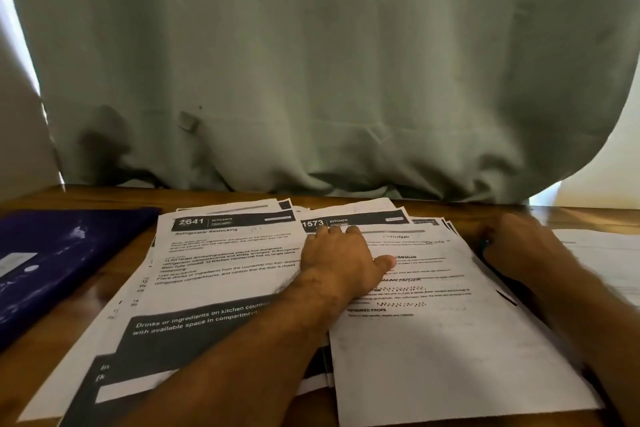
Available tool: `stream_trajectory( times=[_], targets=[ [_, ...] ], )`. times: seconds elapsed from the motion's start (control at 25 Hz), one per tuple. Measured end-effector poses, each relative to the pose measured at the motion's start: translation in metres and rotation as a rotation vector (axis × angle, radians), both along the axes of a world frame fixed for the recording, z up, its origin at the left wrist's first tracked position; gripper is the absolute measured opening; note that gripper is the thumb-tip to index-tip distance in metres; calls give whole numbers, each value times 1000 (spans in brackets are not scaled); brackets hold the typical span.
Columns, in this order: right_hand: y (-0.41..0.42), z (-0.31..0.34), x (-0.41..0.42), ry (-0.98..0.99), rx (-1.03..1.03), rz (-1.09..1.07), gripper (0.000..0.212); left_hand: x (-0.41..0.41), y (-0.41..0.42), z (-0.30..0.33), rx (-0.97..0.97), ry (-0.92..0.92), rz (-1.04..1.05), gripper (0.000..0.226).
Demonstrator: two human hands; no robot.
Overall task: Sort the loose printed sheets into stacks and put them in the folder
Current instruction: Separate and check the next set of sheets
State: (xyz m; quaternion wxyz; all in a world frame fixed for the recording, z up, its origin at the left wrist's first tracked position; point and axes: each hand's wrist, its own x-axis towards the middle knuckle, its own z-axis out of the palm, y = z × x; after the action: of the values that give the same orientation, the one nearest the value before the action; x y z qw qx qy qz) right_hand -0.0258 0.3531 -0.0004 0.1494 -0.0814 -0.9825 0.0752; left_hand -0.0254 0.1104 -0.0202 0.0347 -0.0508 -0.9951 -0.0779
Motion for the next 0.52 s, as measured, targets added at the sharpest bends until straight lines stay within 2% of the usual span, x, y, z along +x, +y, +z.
stream_trajectory(
  times=[0.2, 0.36, 0.52],
  targets=[
    [-18, 4, 5, 118, -95, 164, 12, -2, -7, 0, 23, 11, 43, 105],
    [-55, 2, 22, 57, -188, 355, 27, -9, -21, -1, 62, 28, 93, 109],
    [-74, -4, 28, -157, -156, 365, 54, -14, -29, -2, 123, -36, 114, 107]
  ],
)
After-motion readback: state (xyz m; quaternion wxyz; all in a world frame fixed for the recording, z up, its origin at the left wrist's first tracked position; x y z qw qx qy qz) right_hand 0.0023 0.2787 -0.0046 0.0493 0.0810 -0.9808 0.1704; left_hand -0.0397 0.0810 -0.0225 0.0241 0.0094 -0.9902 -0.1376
